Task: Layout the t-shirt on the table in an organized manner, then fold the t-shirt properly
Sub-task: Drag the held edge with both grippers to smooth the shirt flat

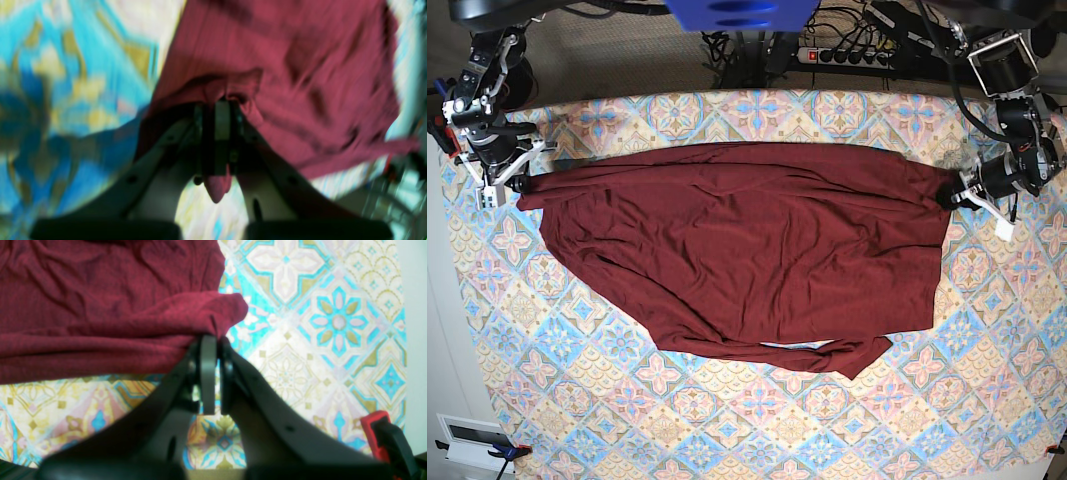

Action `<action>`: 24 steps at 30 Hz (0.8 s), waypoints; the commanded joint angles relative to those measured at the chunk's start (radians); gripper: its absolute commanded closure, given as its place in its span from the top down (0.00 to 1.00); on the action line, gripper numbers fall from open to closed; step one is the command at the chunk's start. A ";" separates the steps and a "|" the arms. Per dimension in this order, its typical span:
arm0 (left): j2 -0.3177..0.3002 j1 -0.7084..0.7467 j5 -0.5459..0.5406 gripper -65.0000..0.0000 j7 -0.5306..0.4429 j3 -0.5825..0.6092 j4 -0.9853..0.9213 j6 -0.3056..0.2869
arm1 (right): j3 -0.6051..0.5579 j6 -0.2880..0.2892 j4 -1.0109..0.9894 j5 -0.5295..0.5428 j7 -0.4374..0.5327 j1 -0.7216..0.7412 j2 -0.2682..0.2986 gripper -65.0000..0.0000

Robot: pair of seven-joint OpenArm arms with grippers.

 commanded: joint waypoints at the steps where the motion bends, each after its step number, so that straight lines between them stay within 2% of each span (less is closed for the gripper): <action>1: -0.045 0.004 -0.015 0.00 -0.003 -0.009 0.019 -0.002 | 0.009 -0.003 0.016 0.008 0.021 0.003 0.019 0.00; 3: -0.093 0.032 -0.016 0.00 -0.027 -0.009 0.019 -0.002 | 0.009 -0.003 0.016 0.008 0.021 0.003 0.019 0.00; 6: -0.133 0.060 -0.021 0.00 -0.063 -0.007 0.019 -0.002 | 0.009 -0.003 0.014 0.008 0.022 0.003 0.019 0.00; 13: -0.141 0.060 -0.024 0.00 -0.041 -0.010 0.019 -0.006 | 0.009 -0.003 0.014 0.008 0.024 0.003 0.019 0.00; 16: -0.122 0.020 -0.026 0.00 -0.043 -0.010 0.019 -0.006 | 0.009 -0.003 0.016 0.008 0.026 0.003 0.019 0.00; 24: 0.016 -0.131 -0.018 0.00 -0.040 -0.010 0.019 -0.003 | 0.040 -0.003 0.021 0.008 0.021 0.003 0.019 0.00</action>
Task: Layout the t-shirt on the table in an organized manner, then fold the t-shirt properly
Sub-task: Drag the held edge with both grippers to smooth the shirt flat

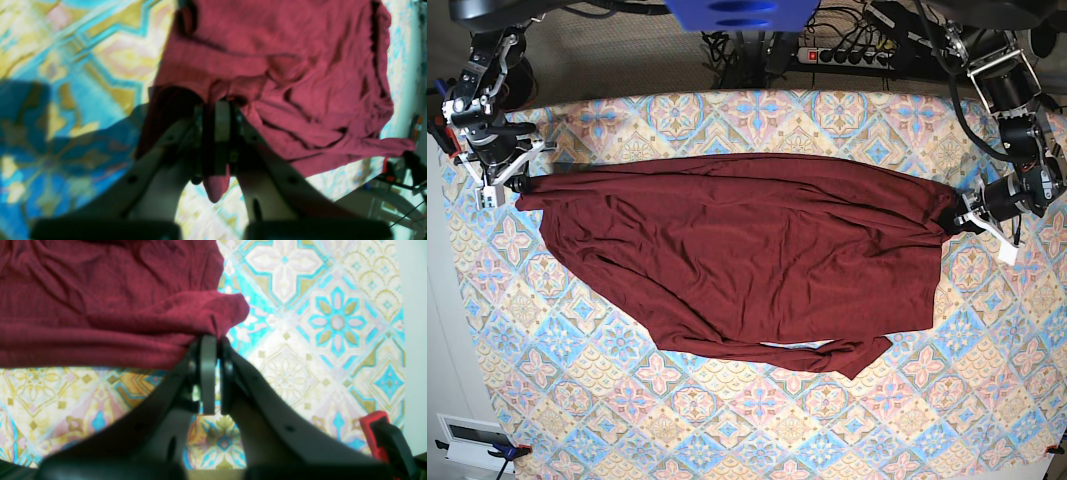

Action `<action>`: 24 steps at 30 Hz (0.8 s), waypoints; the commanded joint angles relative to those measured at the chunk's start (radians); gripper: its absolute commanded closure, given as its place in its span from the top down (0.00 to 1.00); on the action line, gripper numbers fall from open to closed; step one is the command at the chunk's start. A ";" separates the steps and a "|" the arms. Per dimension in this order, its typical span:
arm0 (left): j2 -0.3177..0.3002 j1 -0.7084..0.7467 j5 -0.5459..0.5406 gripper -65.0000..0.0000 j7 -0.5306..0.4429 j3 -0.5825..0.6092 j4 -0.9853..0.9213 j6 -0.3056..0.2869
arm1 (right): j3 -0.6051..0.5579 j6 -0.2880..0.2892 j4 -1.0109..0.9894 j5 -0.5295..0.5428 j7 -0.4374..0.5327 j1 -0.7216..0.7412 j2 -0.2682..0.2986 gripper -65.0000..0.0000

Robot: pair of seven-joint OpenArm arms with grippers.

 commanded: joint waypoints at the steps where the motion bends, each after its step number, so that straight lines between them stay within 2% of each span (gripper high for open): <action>1: -0.007 -0.032 -0.023 0.00 -0.013 -0.006 0.016 -0.001 | 0.037 -0.007 0.021 0.004 0.022 0.003 0.020 0.00; 5: 0.021 -0.064 -0.023 0.00 -0.021 -0.007 0.011 0.001 | 0.067 -0.007 0.021 0.004 0.022 -0.003 0.020 0.00; 9: 0.028 -0.072 -0.018 0.00 -0.102 -0.003 0.007 0.001 | 0.093 -0.007 0.018 0.004 0.021 -0.006 0.020 0.00; 16: 0.021 -0.092 0.080 0.00 -0.113 0.072 -0.091 0.001 | 0.092 -0.007 0.013 0.004 0.021 -0.018 0.018 0.00; 20: -0.042 -0.050 0.033 0.00 -0.037 0.102 -0.090 -0.004 | 0.092 -0.007 0.014 0.004 0.021 -0.044 0.018 0.00; 24: -0.116 -0.007 -0.021 0.00 -0.030 0.102 -0.090 -0.004 | 0.092 -0.007 0.014 0.004 0.025 -0.057 0.018 0.00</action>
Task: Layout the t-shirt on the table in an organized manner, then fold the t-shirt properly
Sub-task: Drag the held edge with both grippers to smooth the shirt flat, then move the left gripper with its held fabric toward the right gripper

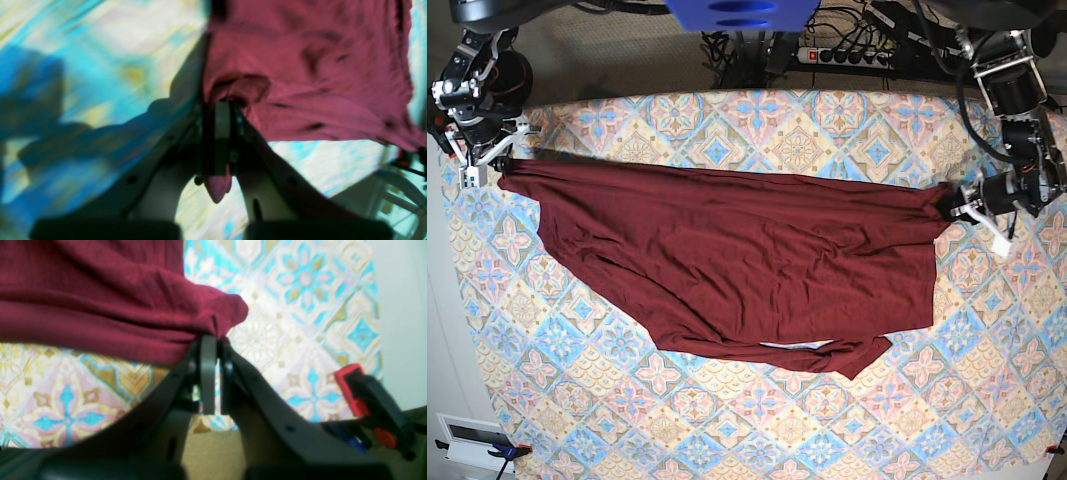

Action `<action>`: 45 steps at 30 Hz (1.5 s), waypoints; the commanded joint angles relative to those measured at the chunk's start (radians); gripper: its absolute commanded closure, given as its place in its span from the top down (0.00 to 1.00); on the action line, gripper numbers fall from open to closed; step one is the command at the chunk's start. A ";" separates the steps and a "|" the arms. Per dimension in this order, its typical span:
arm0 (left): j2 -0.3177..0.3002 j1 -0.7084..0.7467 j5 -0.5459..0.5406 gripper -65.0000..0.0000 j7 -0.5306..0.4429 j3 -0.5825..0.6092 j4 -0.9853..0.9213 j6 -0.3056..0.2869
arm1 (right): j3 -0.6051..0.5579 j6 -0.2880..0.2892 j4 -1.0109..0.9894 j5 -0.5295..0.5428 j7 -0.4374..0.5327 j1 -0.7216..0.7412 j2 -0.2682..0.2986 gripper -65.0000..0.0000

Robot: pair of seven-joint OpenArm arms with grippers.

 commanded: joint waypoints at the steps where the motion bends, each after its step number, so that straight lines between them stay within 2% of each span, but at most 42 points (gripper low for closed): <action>1: -0.032 -0.013 -0.018 0.00 -0.028 -0.008 0.016 -0.003 | 0.011 -0.007 0.016 0.000 0.025 0.009 0.025 0.00; 4: -0.045 -0.001 -0.016 0.01 -0.031 -0.006 0.016 -0.003 | 0.004 -0.007 0.016 0.000 0.022 0.010 0.025 0.00; 8: -0.037 -0.009 -0.026 0.10 -0.036 -0.006 0.016 -0.003 | 0.004 -0.007 0.016 0.000 0.022 0.013 0.025 0.00; 18: 0.069 -0.039 -0.041 0.13 -0.031 -0.008 0.195 -0.003 | 0.005 -0.007 0.016 0.000 0.022 0.015 0.025 0.00; 21: 0.078 -0.047 -0.059 0.13 -0.029 -0.006 0.202 0.000 | 0.005 -0.007 0.016 0.000 0.022 0.015 0.025 0.00; 24: 0.077 -0.046 -0.049 0.13 -0.029 0.002 0.194 0.000 | 0.005 -0.007 0.016 0.000 0.022 0.013 0.025 0.00; 30: 0.021 -0.044 0.025 0.14 -0.029 0.178 0.197 0.000 | 0.005 -0.007 0.021 0.000 0.022 0.012 0.025 0.00; 33: -0.008 -0.046 0.023 0.27 -0.029 0.224 0.202 0.002 | 0.004 -0.007 0.021 0.000 0.021 0.012 0.025 0.00; 37: -0.008 -0.023 0.019 0.45 -0.029 0.166 0.202 -0.001 | 0.004 -0.007 0.021 0.000 0.021 0.010 0.025 0.00; 41: -0.011 0.034 -0.070 0.44 -0.028 0.003 0.202 -0.001 | 0.004 -0.007 0.021 0.000 0.021 0.010 0.025 0.00; 45: -0.014 0.096 -0.128 0.43 0.010 -0.074 0.202 0.000 | 0.004 -0.007 0.021 0.000 0.021 0.009 0.025 0.00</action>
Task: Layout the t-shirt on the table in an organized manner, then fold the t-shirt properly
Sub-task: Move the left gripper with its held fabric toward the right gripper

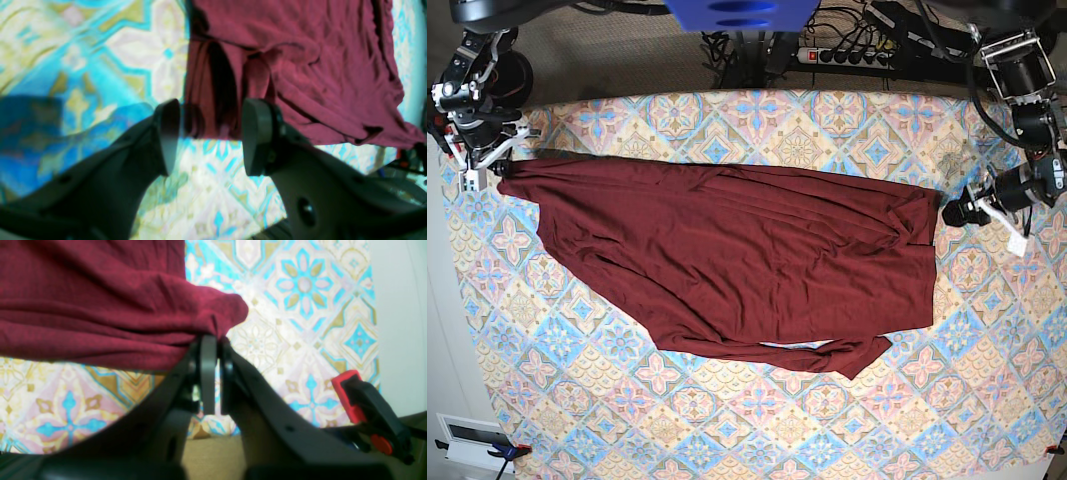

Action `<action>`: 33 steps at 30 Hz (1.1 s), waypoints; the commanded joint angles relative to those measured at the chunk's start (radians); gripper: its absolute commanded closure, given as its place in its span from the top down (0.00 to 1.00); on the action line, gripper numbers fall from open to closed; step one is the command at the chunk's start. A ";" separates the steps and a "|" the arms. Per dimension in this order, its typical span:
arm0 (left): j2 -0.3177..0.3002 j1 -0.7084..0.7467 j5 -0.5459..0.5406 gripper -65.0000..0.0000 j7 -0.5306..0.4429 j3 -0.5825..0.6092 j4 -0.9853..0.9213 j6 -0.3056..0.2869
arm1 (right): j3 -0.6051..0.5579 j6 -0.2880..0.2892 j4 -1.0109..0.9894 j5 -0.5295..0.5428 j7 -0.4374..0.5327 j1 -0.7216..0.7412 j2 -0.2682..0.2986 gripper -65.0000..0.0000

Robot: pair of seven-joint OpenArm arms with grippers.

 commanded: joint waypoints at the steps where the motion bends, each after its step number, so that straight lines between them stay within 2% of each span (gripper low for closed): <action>1: -0.015 0.003 -0.025 0.43 -0.003 -0.013 0.015 -0.003 | 0.009 -0.004 0.019 0.001 0.019 0.001 0.019 0.00; 5: -0.004 0.032 -0.024 0.43 -0.006 -0.013 0.012 -0.003 | 0.007 -0.004 0.019 0.001 0.019 0.001 0.019 0.00; 9: 0.037 0.030 -0.021 0.44 -0.042 -0.012 0.008 -0.001 | 0.007 -0.004 0.019 0.001 0.019 0.001 0.018 0.00; 15: 0.099 0.007 -0.010 0.44 -0.063 0.077 0.006 -0.001 | 0.007 -0.002 0.020 0.001 0.019 0.001 0.018 0.00; 20: 0.149 -0.001 0.111 0.44 -0.063 0.088 0.006 -0.001 | 0.007 -0.002 0.020 0.001 0.019 0.001 0.018 0.00; 29: 0.188 -0.002 0.212 0.43 -0.086 0.091 -0.028 -0.001 | 0.007 -0.002 0.022 0.001 0.019 0.003 0.018 0.00; 31: 0.200 -0.001 0.212 0.37 -0.088 0.091 -0.037 -0.001 | 0.007 -0.002 0.022 0.001 0.019 0.003 0.018 0.00; 33: 0.206 0.004 0.214 0.25 -0.089 0.091 -0.037 -0.001 | 0.007 -0.002 0.022 0.001 0.019 0.004 0.018 0.00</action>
